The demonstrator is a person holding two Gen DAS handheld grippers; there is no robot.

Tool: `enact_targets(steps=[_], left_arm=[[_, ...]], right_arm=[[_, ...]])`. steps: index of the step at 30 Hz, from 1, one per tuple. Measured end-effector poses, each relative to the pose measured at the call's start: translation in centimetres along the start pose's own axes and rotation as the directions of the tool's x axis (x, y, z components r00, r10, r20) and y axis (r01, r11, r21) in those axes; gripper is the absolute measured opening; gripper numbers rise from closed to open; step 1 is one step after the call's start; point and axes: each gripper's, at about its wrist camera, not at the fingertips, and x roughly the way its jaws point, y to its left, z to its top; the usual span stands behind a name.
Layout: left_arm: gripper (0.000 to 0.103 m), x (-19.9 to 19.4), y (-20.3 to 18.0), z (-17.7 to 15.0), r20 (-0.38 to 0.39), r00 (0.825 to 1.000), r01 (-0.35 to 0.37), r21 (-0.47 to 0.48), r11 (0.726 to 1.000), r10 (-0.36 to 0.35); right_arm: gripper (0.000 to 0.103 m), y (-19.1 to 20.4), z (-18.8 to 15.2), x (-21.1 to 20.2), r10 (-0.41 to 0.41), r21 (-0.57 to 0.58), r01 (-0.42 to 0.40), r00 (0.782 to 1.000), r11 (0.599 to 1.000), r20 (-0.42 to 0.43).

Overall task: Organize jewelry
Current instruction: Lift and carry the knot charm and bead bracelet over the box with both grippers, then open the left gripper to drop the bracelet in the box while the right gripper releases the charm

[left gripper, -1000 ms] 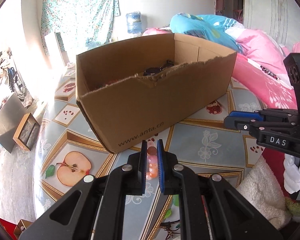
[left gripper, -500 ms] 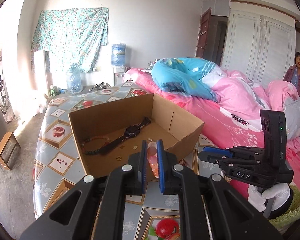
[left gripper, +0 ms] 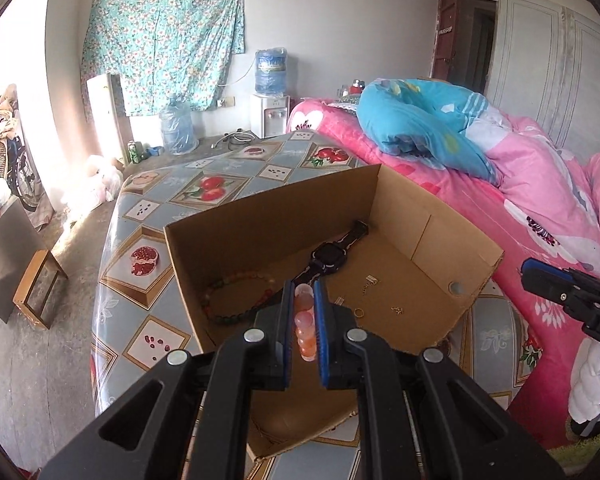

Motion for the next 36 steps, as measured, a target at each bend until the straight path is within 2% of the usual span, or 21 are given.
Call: enact_targets(steps=[5, 9, 12, 13, 16, 19, 23, 26, 31, 36], left_arm=[[0.009, 3.7, 0.4, -0.5, -0.121, 0.992, -0.017, 0.016, 1.0, 0.019], [0.01, 5.9, -0.2, -1.0, -0.206, 0.976, -0.054, 0.058, 0.997, 0.065], [0.011, 6.4, -0.6, -1.5, -0.231, 0.97, -0.057, 0.071, 0.996, 0.072], [0.015, 6.4, -0.7, -1.6, -0.23, 0.97, -0.058, 0.068, 0.996, 0.072], [0.017, 6.2, -0.6, -1.6, -0.214, 0.974, -0.065, 0.06, 0.996, 0.076], [0.026, 5.5, -0.2, -1.2, -0.177, 0.982, -0.066, 0.034, 0.997, 0.071], [0.031, 3.5, 0.5, -0.8, -0.096, 0.994, -0.062, -0.006, 0.998, 0.061], [0.036, 1.8, 1.0, -0.5, -0.023, 0.998, -0.064, -0.037, 0.997, 0.063], [0.045, -0.4, 2.1, -0.5, 0.058, 0.994, -0.093, -0.077, 0.993, 0.097], [0.052, -0.5, 3.0, -1.1, 0.054, 0.992, -0.106, -0.102, 0.989, 0.112]], right_arm=[[0.018, -0.9, 0.5, 1.1, 0.007, 0.017, -0.007, 1.0, 1.0, -0.009], [0.018, -1.6, 0.8, 1.6, 0.003, 0.023, -0.003, 1.0, 1.0, -0.008], [0.018, -2.1, 1.0, 2.0, -0.001, 0.033, 0.002, 1.0, 0.999, -0.015], [0.018, -2.2, 1.0, 2.1, -0.002, 0.035, 0.003, 1.0, 0.999, -0.018], [0.018, -2.5, 1.4, 2.5, -0.001, 0.034, 0.002, 1.0, 0.999, -0.027], [0.018, -2.6, 2.2, 3.0, -0.003, 0.014, 0.003, 0.999, 1.0, -0.036], [0.018, -2.7, 3.6, 4.0, -0.019, -0.035, 0.017, 0.999, 0.999, -0.05], [0.018, -3.0, 4.5, 5.9, -0.035, -0.082, 0.025, 0.992, 0.996, -0.119], [0.018, -3.4, 5.5, 9.6, -0.07, -0.149, 0.028, 0.957, 0.988, -0.28], [0.018, -2.4, 5.7, 12.7, -0.124, -0.258, 0.018, 0.907, 0.966, -0.403]])
